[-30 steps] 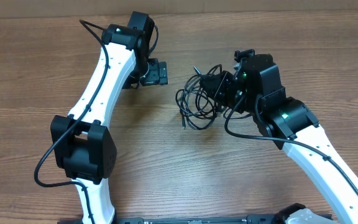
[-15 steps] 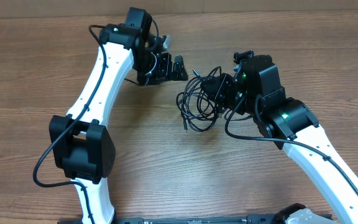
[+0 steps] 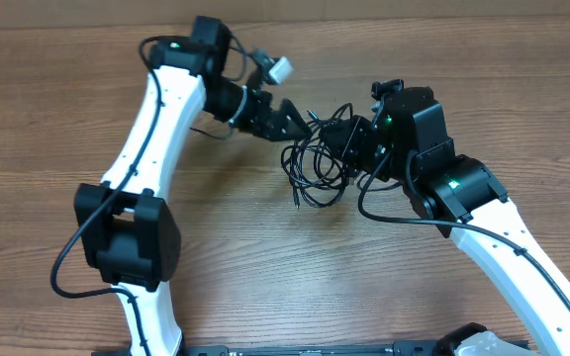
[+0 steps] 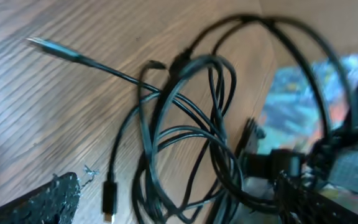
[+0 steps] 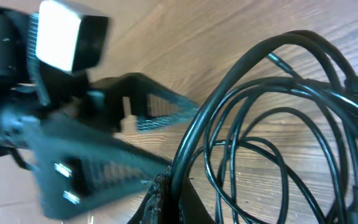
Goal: Untangle cables
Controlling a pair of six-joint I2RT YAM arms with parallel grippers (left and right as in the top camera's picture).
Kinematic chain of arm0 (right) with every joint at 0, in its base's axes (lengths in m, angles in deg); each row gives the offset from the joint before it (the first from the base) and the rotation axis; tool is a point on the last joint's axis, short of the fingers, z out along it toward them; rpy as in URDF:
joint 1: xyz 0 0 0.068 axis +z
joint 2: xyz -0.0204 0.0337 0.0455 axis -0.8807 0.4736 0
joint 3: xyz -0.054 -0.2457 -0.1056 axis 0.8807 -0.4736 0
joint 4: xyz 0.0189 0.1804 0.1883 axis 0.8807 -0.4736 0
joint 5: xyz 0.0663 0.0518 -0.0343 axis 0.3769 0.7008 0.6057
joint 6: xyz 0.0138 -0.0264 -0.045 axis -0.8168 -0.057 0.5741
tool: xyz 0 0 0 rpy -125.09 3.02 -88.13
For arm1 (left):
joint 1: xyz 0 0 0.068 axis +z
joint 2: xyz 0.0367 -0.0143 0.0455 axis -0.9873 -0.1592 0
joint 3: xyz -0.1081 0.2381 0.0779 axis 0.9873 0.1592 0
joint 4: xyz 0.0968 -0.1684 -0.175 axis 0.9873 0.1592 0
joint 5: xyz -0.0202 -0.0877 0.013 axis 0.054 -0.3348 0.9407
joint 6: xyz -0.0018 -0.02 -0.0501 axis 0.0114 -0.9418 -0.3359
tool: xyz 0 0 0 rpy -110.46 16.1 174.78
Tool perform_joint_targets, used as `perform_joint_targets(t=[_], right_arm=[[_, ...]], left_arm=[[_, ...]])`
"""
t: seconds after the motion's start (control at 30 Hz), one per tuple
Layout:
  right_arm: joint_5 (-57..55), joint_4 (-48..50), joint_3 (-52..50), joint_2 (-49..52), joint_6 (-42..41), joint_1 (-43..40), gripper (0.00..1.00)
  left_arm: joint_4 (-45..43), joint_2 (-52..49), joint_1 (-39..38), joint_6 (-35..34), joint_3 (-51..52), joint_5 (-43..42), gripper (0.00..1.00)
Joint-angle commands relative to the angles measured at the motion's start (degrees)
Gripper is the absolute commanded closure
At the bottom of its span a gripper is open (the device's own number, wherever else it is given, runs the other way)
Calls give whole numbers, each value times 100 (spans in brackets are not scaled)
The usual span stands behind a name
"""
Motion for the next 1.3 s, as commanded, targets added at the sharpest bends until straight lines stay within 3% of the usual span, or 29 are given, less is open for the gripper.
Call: perform_joint_targets(t=[0.0, 0.2, 0.47, 0.7, 1.27], right_arm=[[289, 221, 188, -105, 52, 11, 96], [680, 433, 188, -105, 31, 11, 96], [1021, 599, 188, -111, -15, 11, 96], [1056, 706, 188, -229, -13, 11, 96], [1049, 896, 188, -487, 61, 11, 96]], left_arm=[[-55, 140, -422, 452, -127, 883, 1], [-457, 138, -850, -603, -127, 2481, 0], [-745, 136, -907, -1134, -122, 3268, 0], [-656, 131, -824, -2544, -55, 5198, 0], [-627, 127, -345, -2955, 629, 5322, 1]])
